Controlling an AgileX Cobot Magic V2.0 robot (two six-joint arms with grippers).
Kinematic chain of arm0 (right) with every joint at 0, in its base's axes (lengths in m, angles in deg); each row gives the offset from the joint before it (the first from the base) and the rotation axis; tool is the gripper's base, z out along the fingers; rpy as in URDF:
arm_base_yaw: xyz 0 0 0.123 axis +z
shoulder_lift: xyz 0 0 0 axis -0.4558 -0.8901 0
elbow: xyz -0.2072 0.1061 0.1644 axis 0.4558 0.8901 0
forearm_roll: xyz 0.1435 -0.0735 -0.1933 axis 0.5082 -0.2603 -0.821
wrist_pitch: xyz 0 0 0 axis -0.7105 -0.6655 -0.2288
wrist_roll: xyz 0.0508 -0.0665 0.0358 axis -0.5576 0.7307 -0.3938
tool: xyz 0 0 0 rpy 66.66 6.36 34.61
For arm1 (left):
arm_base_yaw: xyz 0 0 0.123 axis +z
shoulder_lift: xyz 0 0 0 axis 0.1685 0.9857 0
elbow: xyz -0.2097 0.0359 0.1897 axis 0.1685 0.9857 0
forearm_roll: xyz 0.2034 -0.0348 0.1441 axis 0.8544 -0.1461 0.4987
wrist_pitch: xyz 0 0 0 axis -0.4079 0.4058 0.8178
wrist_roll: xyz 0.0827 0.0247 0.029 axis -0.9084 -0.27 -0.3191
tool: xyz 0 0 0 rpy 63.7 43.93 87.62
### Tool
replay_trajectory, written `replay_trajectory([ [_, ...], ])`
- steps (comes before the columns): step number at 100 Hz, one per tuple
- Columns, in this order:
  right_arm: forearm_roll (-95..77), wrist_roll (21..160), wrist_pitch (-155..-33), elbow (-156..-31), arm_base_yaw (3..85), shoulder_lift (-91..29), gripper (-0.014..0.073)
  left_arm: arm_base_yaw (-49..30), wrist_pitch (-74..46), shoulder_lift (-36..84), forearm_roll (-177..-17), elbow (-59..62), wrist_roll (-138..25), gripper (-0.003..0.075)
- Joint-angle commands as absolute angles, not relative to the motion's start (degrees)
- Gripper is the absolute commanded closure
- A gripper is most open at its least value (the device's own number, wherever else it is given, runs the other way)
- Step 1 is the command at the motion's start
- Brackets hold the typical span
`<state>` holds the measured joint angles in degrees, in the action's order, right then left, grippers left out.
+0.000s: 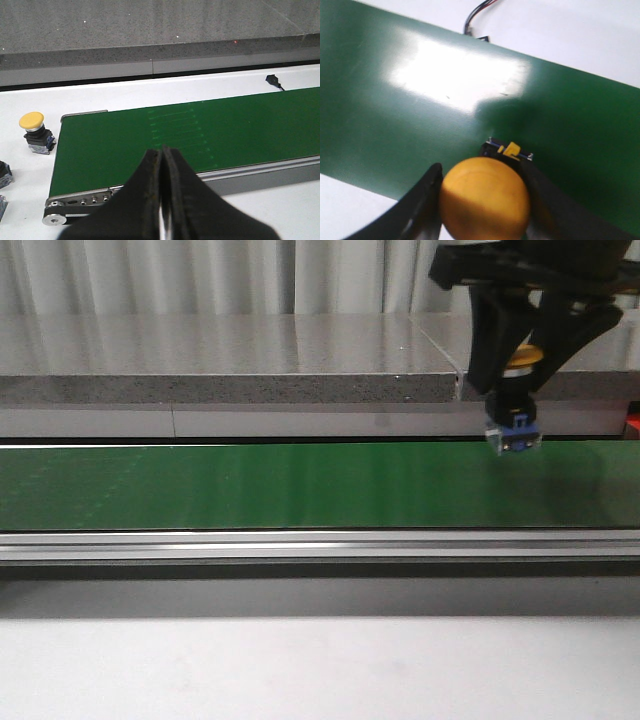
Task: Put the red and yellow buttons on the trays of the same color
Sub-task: 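Carry the yellow button into the yellow tray and release it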
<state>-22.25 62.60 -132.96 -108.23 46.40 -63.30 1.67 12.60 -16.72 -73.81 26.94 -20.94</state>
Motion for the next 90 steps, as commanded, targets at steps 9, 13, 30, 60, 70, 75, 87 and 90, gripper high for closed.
replay_trajectory([
  [9, -30.47, 51.30, -135.63, -109.18, 45.00, -57.29, 0.0431, 1.31, 8.60, -16.19, -74.65, 25.46, -20.93, 0.0741],
  [13, -31.34, 49.96, -136.79, -108.78, 44.28, -56.74, 0.0431, 1.31, 8.60, -16.19, -74.65, 25.46, -20.93, 0.0741],
  [30, -31.67, 49.49, -137.57, -104.82, 39.65, -52.52, 0.0431, 1.31, 8.60, -16.19, -74.65, 25.46, -20.93, 0.0741],
  [60, -31.67, 49.49, -135.98, -95.84, 25.95, -43.58, 0.0431, 1.31, 8.60, -16.19, -74.65, 25.46, -20.93, 0.0741],
  [70, -31.67, 49.49, -136.24, -93.28, 20.60, -41.51, 0.0431, 1.31, 8.60, -16.19, -74.65, 25.46, -20.93, 0.0741],
  [75, -31.67, 49.54, -136.70, -91.89, 17.84, -40.78, 0.0431, 1.31, 8.60, -16.19, -74.65, 25.46, -20.93, 0.0741],
  [87, -31.62, 49.54, -136.21, -89.10, 11.24, -39.69, 0.0431, 1.31, 8.60, -16.19, -74.65, 25.46, -20.93, 0.0741],
  [90, -31.62, 49.54, -135.54, -88.51, 9.56, -39.69, 0.0431, 1.31, 8.60, -16.19, -74.65, 25.46, -20.93, 0.0741],
])
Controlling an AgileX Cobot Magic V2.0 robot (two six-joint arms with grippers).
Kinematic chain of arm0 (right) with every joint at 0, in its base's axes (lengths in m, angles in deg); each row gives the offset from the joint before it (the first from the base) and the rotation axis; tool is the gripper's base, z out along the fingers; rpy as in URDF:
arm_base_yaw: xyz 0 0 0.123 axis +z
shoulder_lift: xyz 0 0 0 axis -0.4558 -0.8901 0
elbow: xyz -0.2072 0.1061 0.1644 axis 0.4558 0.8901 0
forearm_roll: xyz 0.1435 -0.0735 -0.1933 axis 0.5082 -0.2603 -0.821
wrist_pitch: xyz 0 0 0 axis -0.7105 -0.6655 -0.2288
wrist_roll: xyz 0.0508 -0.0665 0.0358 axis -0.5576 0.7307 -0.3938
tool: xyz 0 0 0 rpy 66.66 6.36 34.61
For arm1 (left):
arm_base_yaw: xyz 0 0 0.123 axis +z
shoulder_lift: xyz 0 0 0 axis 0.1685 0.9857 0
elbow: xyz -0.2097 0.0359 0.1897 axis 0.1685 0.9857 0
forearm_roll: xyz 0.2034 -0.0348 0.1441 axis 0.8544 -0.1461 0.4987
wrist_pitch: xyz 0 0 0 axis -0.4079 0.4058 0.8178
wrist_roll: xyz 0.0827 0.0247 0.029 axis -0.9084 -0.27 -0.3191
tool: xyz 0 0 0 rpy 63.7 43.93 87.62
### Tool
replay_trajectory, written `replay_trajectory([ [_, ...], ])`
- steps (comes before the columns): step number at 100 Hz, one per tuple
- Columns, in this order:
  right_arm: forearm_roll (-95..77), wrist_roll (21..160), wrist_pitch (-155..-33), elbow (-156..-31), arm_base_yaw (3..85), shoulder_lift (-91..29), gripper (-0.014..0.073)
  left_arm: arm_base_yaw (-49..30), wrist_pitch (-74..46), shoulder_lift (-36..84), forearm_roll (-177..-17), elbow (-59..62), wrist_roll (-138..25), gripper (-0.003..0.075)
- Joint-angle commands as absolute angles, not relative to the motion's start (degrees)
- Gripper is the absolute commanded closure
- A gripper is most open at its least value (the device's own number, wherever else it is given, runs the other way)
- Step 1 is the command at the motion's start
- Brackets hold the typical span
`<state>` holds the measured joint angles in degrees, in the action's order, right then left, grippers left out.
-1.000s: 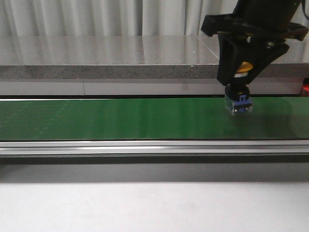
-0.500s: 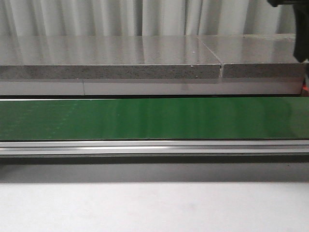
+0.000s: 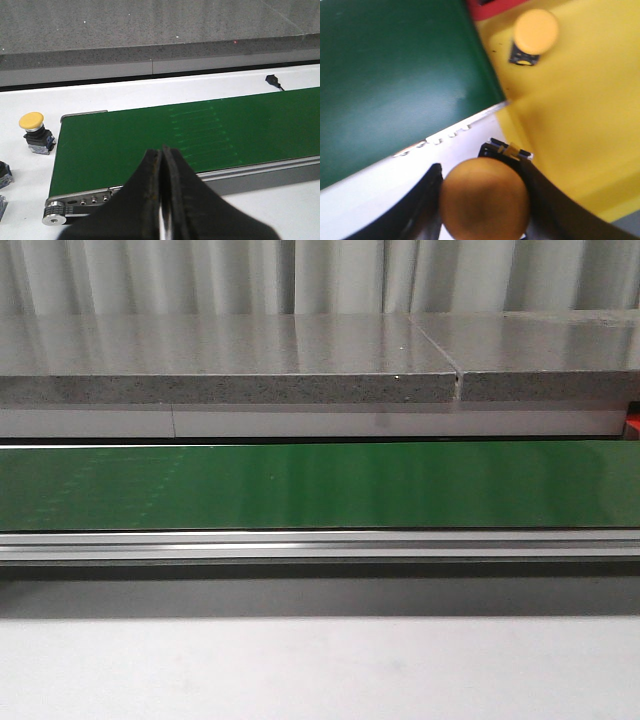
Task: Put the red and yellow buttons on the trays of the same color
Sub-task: 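Carry the yellow button into the yellow tray and release it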
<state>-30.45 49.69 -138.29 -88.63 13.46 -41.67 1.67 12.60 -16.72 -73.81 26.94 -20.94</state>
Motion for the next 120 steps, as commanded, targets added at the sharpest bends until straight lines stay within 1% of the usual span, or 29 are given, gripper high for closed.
replay_trajectory([
  [1, -31.62, 49.54, -135.39, -88.39, 9.24, -39.69, 0.0431, 1.31, 8.60, -16.19, -74.65, 25.46, -20.93, 0.0741],
  [22, -30.40, 49.54, -129.92, -83.85, 1.24, -39.69, 0.0431, 1.31, 8.60, -16.19, -74.65, 25.46, -20.93, 0.0741],
  [49, -23.63, 49.49, -117.47, -77.17, -6.44, -42.02, 0.0431, 1.31, 8.60, -16.19, -74.65, 25.46, -20.93, 0.0741],
  [102, -18.84, 49.49, -104.40, -77.03, -6.57, -54.38, 0.0431, 1.31, 8.60, -16.19, -74.65, 25.46, -20.93, 0.0741],
  [120, -18.07, 49.49, -102.98, -77.03, -6.57, -56.91, 0.0427, 1.31, 8.60, -16.19, -74.65, 25.46, -20.93, 0.0741],
])
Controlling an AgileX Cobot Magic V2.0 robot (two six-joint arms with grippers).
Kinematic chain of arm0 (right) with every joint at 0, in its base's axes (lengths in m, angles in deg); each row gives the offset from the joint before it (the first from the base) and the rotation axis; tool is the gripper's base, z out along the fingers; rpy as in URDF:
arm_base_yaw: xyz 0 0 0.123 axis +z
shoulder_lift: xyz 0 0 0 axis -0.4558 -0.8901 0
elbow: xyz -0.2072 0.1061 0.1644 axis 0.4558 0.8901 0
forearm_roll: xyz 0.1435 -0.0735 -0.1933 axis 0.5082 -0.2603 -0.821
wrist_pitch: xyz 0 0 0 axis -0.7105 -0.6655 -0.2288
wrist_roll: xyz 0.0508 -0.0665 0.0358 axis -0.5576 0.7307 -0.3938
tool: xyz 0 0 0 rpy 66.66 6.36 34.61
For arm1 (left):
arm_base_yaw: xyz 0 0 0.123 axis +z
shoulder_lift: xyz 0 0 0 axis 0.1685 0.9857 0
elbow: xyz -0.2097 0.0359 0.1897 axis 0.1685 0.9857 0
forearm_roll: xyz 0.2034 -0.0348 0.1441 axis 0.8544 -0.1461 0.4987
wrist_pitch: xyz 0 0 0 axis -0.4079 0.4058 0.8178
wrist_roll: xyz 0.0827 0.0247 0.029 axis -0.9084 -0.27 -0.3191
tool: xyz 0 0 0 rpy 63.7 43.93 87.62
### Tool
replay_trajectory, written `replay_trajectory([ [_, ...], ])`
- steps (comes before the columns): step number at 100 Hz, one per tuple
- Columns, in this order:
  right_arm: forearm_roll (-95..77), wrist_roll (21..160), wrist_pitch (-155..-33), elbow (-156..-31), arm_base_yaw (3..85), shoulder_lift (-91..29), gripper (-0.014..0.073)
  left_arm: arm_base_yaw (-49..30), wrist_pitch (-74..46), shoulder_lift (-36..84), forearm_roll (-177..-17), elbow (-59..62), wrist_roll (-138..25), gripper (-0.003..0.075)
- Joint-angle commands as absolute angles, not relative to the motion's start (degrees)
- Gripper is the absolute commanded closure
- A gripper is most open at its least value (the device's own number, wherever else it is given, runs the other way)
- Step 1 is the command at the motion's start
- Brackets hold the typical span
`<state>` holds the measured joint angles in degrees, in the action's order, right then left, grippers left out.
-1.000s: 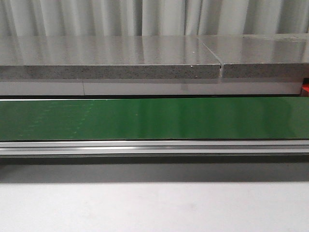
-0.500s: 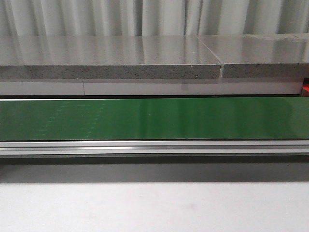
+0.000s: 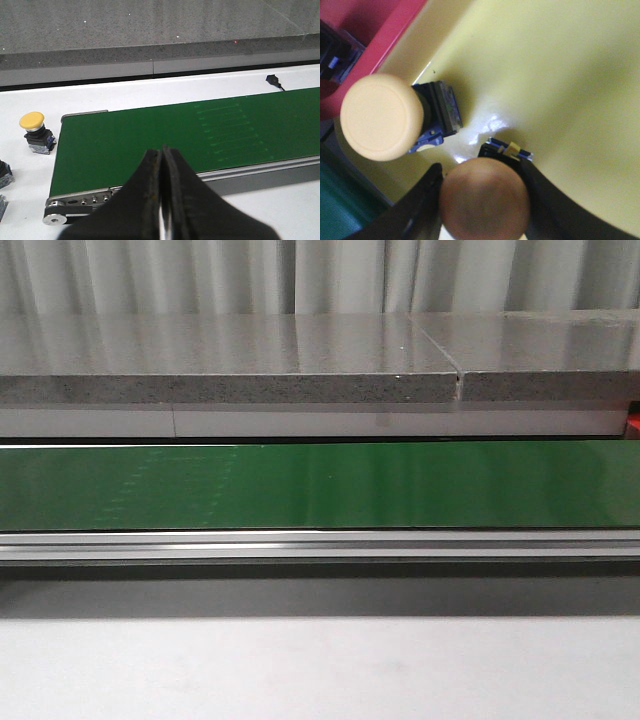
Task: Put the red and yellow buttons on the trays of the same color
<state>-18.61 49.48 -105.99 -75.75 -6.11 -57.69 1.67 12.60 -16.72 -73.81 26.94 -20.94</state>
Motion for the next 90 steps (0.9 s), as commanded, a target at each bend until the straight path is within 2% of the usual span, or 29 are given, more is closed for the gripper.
replay_trajectory([
  [1, -18.07, 49.49, -102.98, -77.03, -6.57, -56.97, 0.0426, 1.31, 8.60, -16.19, -74.65, 25.46, -20.93, 0.0741],
  [10, -18.07, 49.94, -102.98, -77.03, -6.57, -57.22, 0.0359, 1.31, 8.60, -16.19, -74.65, 25.46, -20.93, 0.0741],
  [22, -17.99, 50.41, -102.40, -77.03, -6.57, -57.22, 0.0134, 1.31, 8.60, -16.19, -74.65, 25.46, -20.93, 0.0741],
  [29, -17.88, 50.41, -102.36, -77.03, -6.57, -57.22, 0.0061, 1.31, 8.60, -16.19, -74.65, 25.46, -20.93, 0.0741],
  [70, -18.03, 50.47, -103.54, -77.03, -6.00, -50.54, 0.0053, 1.31, 8.60, -16.19, -74.65, 25.46, -20.93, 0.0741],
  [90, -21.71, 52.38, -107.73, -77.15, -1.51, -43.25, 0.0079, 1.31, 8.60, -16.19, -74.65, 25.46, -20.93, 0.0741],
])
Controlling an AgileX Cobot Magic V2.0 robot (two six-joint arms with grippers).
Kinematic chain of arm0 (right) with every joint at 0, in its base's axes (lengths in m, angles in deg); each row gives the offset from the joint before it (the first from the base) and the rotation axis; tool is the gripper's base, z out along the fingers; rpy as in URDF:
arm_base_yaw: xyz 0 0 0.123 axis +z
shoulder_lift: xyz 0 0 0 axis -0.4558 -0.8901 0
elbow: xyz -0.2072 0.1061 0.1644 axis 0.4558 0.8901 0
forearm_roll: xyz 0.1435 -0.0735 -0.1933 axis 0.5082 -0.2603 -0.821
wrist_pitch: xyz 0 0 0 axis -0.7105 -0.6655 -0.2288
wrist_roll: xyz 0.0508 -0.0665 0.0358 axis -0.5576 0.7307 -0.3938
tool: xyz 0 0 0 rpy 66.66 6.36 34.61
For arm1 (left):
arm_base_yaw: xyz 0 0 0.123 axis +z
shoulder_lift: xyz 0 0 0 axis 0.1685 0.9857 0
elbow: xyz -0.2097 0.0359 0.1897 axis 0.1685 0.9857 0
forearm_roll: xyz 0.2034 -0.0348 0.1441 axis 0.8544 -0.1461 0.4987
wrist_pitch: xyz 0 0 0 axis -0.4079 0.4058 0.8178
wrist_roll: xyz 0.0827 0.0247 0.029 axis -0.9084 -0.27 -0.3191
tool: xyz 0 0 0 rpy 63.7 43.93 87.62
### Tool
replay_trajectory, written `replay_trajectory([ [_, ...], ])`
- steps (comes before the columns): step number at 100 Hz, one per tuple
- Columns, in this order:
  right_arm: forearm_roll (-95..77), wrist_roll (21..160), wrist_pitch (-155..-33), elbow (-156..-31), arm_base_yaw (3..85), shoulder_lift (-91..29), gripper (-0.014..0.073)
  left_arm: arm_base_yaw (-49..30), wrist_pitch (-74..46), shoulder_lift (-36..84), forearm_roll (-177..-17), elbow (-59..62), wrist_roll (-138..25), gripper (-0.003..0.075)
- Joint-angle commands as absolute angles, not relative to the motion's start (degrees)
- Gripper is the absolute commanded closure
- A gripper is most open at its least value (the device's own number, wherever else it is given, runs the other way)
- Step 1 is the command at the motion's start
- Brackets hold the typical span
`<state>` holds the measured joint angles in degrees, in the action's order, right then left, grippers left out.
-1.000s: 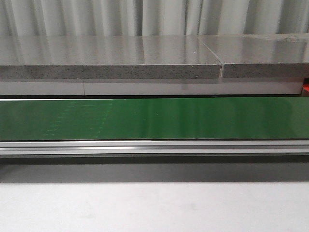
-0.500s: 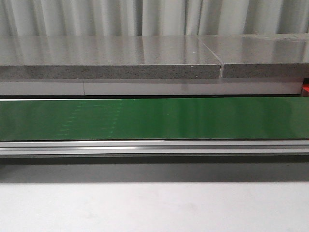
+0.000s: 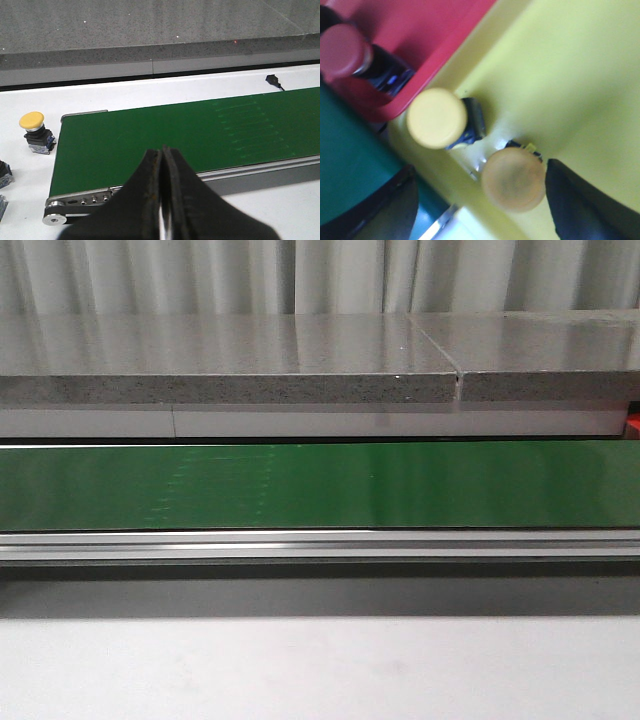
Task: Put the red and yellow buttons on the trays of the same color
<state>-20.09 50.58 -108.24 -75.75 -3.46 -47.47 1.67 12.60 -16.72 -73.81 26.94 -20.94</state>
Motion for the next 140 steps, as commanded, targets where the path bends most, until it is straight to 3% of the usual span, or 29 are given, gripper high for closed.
replay_trajectory([
  [1, -21.77, 52.55, -107.86, -77.15, -1.25, -43.00, 0.0084, 1.31, 8.60, -16.19, -74.65, 25.46, -20.93, 0.0741],
  [11, -22.06, 55.06, -109.28, -77.15, 2.54, -39.37, 0.0201, 1.31, 8.60, -16.19, -74.65, 25.46, -20.93, 0.0741],
  [36, -22.06, 64.66, -115.22, -77.15, 12.34, -33.06, 0.0664, 1.31, 8.60, -16.19, -74.65, 25.46, -20.93, 0.0741],
  [84, -22.01, 74.08, -117.50, -77.23, 27.08, -25.02, 0.0655, 1.31, 8.60, -16.19, -74.65, 25.46, -20.93, 0.0741],
  [140, -21.35, 74.08, -111.51, -66.12, 27.77, -0.60, 0.0655, 1.31, 8.60, -16.19, -74.65, 25.46, -20.93, 0.0741],
])
